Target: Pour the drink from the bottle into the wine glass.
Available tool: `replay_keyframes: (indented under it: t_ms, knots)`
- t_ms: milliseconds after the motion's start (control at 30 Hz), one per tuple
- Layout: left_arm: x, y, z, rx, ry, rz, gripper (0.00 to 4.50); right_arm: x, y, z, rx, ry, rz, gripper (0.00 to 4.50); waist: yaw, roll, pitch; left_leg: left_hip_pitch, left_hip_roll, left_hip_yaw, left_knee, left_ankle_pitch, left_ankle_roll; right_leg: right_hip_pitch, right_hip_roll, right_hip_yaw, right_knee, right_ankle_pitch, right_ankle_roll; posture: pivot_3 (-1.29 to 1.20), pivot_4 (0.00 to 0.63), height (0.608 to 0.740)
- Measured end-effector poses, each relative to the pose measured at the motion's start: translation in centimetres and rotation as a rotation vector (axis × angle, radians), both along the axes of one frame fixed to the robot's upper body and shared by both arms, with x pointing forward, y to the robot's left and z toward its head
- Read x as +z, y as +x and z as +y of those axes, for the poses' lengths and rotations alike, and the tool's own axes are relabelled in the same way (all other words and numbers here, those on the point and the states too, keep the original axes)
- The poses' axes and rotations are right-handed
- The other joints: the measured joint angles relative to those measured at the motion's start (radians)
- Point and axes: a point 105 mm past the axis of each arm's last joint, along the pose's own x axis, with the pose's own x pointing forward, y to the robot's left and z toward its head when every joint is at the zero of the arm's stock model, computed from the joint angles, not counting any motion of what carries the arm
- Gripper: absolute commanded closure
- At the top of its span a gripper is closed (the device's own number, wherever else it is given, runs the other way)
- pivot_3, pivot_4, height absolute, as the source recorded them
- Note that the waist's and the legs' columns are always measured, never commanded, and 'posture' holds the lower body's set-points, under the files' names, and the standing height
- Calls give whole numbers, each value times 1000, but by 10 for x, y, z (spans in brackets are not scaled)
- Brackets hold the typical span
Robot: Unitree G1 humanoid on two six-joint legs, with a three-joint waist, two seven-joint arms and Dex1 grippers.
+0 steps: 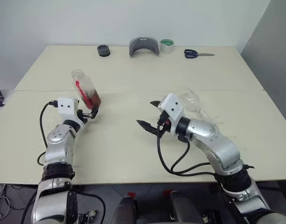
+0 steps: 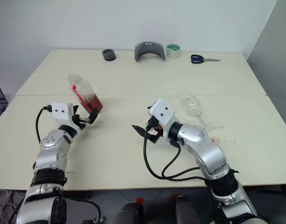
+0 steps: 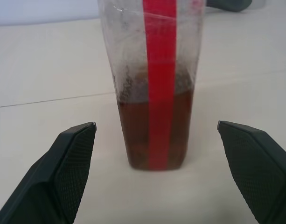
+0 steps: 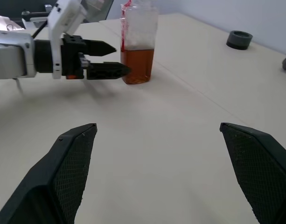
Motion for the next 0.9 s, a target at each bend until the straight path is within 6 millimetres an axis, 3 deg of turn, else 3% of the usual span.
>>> replay_keyframes:
  t_ms: [100,233,333,433,600,700,900]
  knots:
    - [-8,-20,-10,-58,53,17,20,8,4,-27,-109,3,-3,0,5,0,0,0,0,0,0,0,0,0,0,0,0,0,0,0,150,740]
    - [-18,-44,-45,-261,92,65,20,17,18,-82,-333,-48,5,0,13,0,0,0,0,1,0,0,0,2,-1,-1,-1,0,0,0,150,740]
    - [-20,-54,-68,-409,98,100,20,16,25,-113,-440,-196,31,0,18,1,0,1,-2,3,-1,0,1,2,0,0,-2,0,0,0,150,740]
    - [-16,-60,-104,-619,121,112,20,23,37,-139,-507,-301,94,0,18,1,0,3,-2,3,-2,0,1,4,2,0,-3,0,0,0,150,740]
    - [6,-59,-149,-891,172,72,20,12,60,-165,-528,-357,289,0,12,1,0,3,-1,5,-3,0,1,4,3,0,-4,0,0,0,150,740]
    - [12,-60,-161,-996,202,58,20,4,70,-172,-504,-379,400,0,7,1,0,3,-1,5,-3,-1,1,4,3,1,-5,0,0,0,150,740]
    - [5,-68,-178,-1157,249,60,20,-9,86,-171,-416,-380,598,0,0,1,1,3,-1,5,-3,-1,1,4,3,0,-5,0,0,0,150,740]
